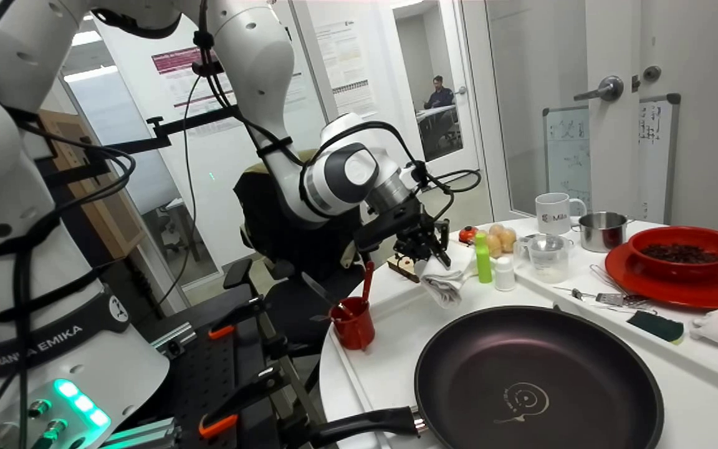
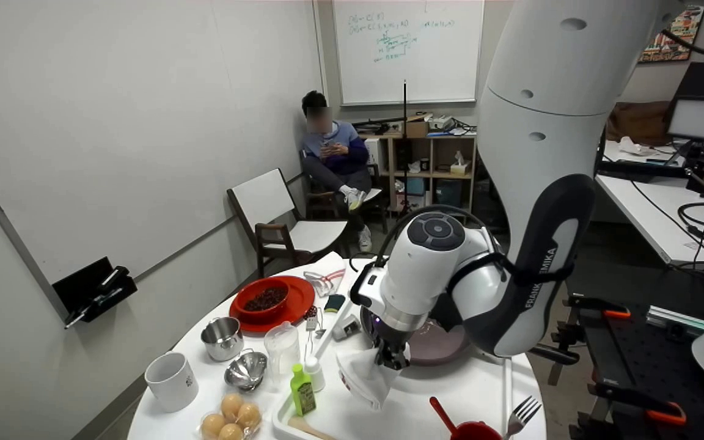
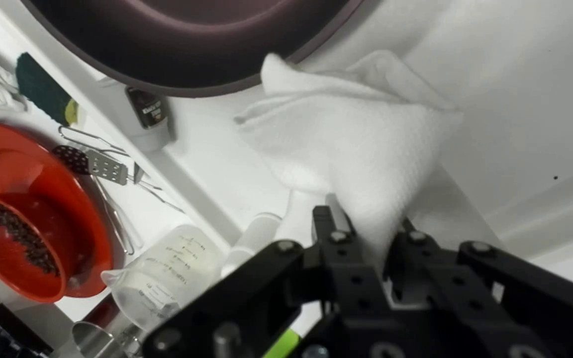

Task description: Use the white towel to wipe the pan

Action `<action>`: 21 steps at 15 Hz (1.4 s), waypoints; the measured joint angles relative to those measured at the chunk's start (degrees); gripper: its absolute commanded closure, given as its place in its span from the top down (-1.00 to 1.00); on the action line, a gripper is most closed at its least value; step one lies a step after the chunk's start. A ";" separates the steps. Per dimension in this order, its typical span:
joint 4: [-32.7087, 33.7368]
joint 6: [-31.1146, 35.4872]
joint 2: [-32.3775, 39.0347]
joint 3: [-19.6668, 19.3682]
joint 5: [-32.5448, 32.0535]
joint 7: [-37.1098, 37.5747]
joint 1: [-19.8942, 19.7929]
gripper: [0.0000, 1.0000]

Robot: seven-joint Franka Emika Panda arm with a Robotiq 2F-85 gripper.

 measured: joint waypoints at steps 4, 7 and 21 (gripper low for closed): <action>1.84 -1.41 2.57 2.04 0.04 -0.54 -1.66 -0.17; 3.83 -3.37 4.21 3.58 0.01 -0.99 -3.32 0.23; 4.85 -3.71 3.83 3.76 -0.62 -3.30 -4.97 1.00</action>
